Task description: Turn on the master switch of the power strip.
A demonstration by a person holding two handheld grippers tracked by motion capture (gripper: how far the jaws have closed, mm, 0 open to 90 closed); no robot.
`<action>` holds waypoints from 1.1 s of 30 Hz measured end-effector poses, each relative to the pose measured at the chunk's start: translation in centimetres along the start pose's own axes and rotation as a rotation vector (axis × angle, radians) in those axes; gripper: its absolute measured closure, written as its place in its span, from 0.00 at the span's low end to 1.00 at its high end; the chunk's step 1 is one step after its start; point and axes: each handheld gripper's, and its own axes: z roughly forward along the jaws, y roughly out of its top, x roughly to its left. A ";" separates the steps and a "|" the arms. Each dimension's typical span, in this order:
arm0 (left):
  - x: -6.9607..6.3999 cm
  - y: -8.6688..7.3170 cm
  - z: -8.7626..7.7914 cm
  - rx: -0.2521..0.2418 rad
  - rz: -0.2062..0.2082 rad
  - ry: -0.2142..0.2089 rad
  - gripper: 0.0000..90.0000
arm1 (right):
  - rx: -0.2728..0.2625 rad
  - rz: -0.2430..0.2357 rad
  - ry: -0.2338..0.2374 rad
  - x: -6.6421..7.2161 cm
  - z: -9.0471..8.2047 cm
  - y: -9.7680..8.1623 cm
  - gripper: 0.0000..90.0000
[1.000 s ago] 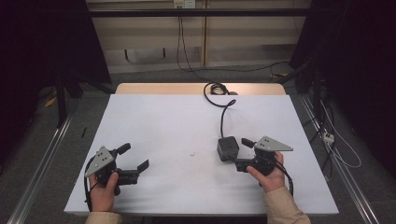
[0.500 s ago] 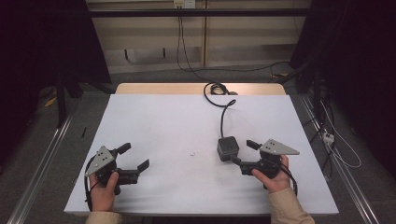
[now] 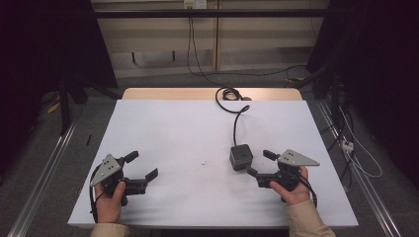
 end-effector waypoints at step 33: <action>-0.1 0.0 0.1 0.005 0.002 -0.002 0.03 | 0.003 -0.001 -0.030 -1.1 -2.4 -1.5 0.12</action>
